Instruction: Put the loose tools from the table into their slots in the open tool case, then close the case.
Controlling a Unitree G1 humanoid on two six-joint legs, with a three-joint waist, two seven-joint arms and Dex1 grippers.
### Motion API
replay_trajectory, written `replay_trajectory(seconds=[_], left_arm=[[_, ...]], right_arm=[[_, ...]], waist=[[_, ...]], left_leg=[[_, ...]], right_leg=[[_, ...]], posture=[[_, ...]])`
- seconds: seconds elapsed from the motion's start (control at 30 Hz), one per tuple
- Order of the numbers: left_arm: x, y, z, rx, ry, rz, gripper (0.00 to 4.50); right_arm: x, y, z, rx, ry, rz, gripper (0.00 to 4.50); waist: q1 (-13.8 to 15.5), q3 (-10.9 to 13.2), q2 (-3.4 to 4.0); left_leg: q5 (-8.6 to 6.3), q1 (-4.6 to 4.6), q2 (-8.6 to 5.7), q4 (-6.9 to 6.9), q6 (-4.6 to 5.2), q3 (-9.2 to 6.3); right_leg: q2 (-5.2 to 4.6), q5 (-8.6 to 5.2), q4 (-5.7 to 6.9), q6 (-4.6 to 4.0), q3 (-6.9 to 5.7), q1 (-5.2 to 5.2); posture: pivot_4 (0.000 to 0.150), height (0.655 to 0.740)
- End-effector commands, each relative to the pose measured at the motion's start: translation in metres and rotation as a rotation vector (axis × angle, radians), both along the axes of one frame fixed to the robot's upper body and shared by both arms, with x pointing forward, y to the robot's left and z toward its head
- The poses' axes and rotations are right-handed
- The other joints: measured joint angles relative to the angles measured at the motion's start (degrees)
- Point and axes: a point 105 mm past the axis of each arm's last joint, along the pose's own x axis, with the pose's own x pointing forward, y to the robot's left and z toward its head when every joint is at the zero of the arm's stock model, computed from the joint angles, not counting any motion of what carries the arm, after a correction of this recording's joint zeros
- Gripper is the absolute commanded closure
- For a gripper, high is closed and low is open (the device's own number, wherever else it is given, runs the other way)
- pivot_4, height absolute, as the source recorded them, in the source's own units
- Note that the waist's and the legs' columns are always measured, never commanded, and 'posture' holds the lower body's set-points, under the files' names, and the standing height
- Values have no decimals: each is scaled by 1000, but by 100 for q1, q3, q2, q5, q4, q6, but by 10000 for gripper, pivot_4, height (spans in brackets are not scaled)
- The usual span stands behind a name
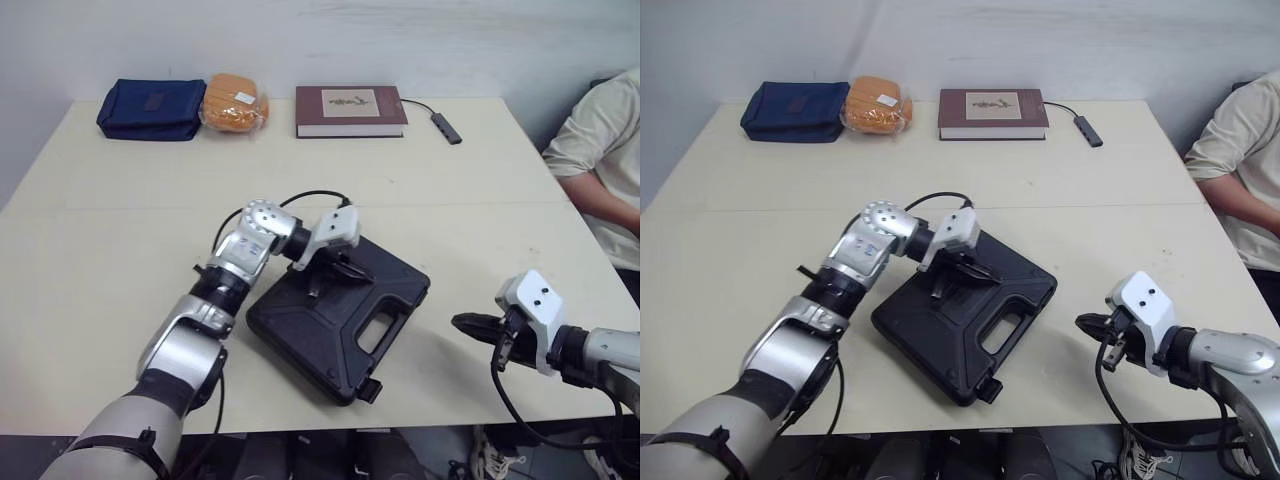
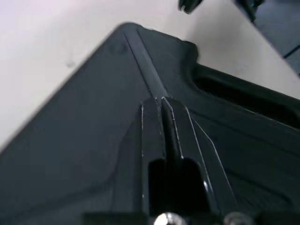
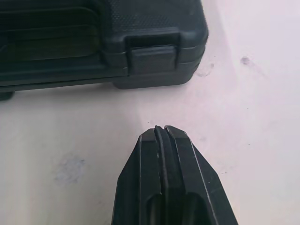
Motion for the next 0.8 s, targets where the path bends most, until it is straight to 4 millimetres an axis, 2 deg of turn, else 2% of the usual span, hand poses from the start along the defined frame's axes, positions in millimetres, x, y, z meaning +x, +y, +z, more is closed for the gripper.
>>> replay_trajectory(seconds=[0.03,0.17,0.33,0.43,0.57,0.8], left_arm=[[-22,6,24,-40,-18,-105,44266],[-62,29,32,-37,40,-242,44266],[-90,38,29,-17,61,-308,44266],[-95,34,18,9,51,-305,44266],[-102,30,-7,72,22,-352,44266],[-96,20,-33,144,-23,-341,44266]], right_arm=[[-10,8,13,2,-34,67,45000],[-35,25,19,36,-12,177,45000],[-72,52,13,71,92,323,45000],[-82,62,6,90,134,351,45000],[-80,66,-8,75,168,349,45000],[-76,76,-25,62,193,370,45000]], waist=[[43,0,1],[92,3,8],[134,3,8],[130,3,8],[126,3,9],[134,3,9]], left_leg=[[0,-2,-1,1,1,0],[-2,-2,-3,2,4,-1],[-1,-3,-2,3,4,-11],[-3,-2,-3,3,8,-14],[-4,-1,-6,1,10,-14],[-3,-3,-8,0,10,-14]], right_leg=[[-1,0,-1,0,0,0],[-3,0,-7,0,2,4],[-3,0,-11,0,1,8],[-5,0,-18,0,1,15],[-9,-1,-18,-2,1,12],[-9,-3,-18,-5,-1,9]], posture=[[1500,7400],[1500,7400],[1500,7400],[1500,7400],[1500,7400],[1500,7400]])
